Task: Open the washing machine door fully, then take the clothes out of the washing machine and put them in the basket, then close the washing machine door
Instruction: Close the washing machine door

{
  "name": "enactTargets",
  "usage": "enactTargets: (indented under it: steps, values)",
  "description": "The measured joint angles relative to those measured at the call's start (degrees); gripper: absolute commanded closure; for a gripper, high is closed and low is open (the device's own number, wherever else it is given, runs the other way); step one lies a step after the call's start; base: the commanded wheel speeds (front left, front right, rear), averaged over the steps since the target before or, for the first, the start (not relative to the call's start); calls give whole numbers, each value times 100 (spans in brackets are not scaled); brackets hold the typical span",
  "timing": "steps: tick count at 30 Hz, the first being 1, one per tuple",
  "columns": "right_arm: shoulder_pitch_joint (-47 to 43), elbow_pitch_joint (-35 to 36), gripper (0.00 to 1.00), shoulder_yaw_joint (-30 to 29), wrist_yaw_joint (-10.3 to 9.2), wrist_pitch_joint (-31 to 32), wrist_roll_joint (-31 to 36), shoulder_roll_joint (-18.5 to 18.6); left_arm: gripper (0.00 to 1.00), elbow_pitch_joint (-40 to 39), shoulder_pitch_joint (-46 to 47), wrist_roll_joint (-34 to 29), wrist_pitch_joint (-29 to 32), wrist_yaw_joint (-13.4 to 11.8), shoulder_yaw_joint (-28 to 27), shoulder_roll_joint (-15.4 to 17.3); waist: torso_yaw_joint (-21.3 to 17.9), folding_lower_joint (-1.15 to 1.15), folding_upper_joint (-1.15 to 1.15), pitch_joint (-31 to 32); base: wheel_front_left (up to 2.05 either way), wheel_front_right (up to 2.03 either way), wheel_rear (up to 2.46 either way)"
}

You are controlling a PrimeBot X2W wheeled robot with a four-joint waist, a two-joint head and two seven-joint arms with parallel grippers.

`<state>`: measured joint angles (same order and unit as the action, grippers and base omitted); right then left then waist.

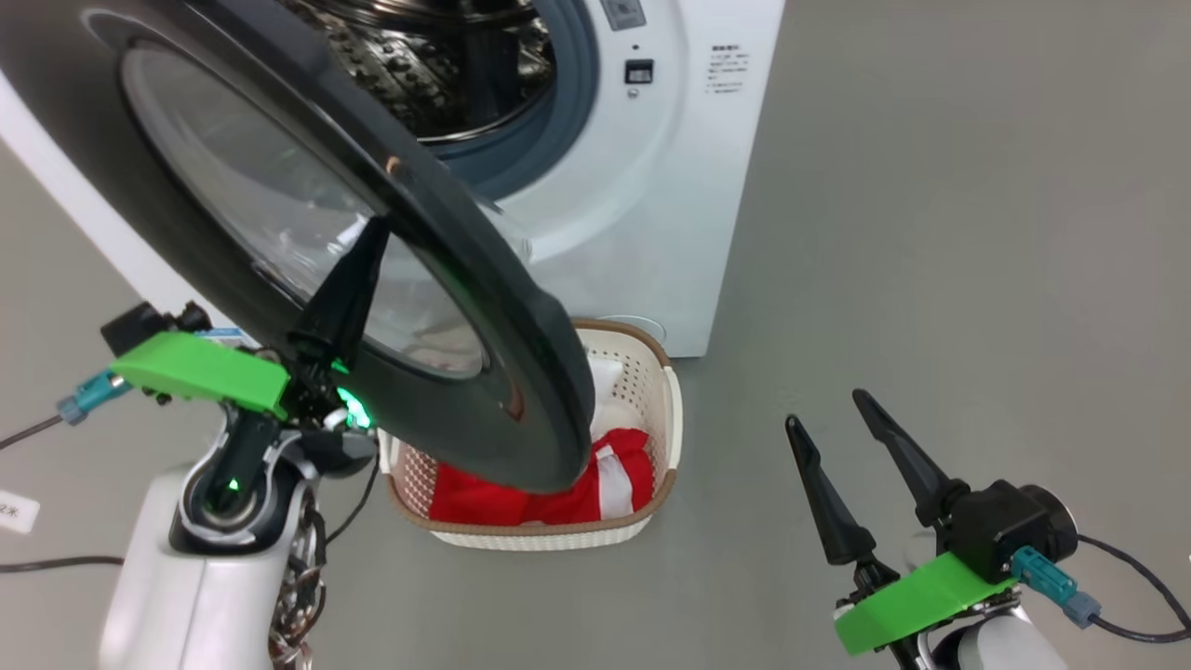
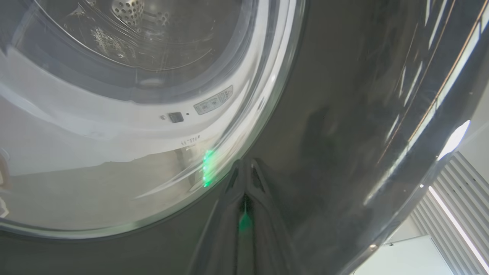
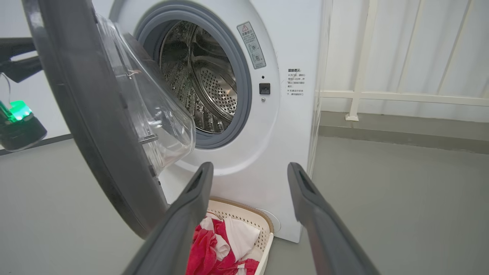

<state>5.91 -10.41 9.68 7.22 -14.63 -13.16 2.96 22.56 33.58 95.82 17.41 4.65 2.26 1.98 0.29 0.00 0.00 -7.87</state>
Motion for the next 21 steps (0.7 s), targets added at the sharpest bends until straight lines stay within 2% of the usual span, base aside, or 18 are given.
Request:
enactTargets:
  steps: [15,21]
  values:
    - [164,14,0,8,0,0,-97,0,100,521,653,-158,-866,193,335,-12,-402,0,0,-317,0,0,0]
    - [294,57,0,8,0,0,-118,0,100,710,915,-156,-1123,197,490,-7,-519,0,0,-465,0,0,0]
